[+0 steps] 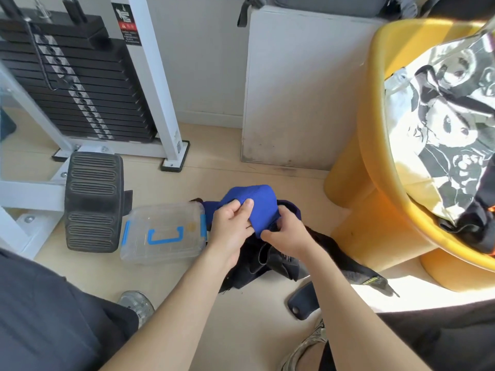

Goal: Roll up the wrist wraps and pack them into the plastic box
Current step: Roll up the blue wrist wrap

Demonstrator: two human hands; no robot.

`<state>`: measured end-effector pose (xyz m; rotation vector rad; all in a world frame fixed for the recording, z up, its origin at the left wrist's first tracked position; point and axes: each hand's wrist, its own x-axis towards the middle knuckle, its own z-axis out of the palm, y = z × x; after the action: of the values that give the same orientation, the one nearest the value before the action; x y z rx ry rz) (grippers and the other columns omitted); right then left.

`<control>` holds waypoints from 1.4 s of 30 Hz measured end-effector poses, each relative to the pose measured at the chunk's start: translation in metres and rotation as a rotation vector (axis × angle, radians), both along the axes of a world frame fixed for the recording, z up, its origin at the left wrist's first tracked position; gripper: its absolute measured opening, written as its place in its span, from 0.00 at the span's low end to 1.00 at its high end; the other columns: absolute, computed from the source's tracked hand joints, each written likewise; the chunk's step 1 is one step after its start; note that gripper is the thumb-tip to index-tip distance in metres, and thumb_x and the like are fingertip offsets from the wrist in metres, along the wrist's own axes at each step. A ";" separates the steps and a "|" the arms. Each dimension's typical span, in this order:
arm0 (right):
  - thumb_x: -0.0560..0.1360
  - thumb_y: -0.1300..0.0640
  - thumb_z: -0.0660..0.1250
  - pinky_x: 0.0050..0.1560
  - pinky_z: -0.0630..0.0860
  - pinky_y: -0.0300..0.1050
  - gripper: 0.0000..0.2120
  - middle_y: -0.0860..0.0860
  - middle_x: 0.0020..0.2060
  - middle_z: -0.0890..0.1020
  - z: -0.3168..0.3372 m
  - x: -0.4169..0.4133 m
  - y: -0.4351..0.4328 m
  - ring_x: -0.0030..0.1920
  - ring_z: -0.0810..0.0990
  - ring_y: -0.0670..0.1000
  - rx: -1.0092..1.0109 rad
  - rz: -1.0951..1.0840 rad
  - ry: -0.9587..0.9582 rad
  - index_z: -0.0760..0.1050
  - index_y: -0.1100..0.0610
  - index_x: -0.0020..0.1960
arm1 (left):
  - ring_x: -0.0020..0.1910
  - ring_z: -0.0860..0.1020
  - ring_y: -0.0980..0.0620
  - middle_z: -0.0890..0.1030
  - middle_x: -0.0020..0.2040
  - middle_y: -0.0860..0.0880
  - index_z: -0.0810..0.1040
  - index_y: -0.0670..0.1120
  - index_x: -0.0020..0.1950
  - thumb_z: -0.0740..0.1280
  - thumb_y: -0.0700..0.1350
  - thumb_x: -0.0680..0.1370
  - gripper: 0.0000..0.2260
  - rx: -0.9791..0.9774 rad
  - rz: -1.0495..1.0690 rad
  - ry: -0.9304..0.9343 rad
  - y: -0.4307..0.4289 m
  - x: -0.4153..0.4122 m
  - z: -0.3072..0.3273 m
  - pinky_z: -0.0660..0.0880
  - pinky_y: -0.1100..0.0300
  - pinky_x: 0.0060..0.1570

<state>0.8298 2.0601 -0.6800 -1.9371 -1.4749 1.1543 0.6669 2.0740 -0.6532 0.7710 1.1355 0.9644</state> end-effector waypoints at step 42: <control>0.71 0.50 0.83 0.63 0.82 0.50 0.16 0.41 0.51 0.88 -0.005 -0.012 0.002 0.52 0.87 0.47 -0.122 0.263 0.297 0.87 0.45 0.58 | 0.68 0.81 0.45 0.80 0.74 0.39 0.76 0.44 0.77 0.56 0.45 0.91 0.17 0.177 -0.172 -0.154 0.019 -0.048 0.040 0.75 0.42 0.68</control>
<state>0.8182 2.0625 -0.6853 -1.5893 -1.5551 1.6040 0.6184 2.0931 -0.6132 0.9060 0.8445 0.9702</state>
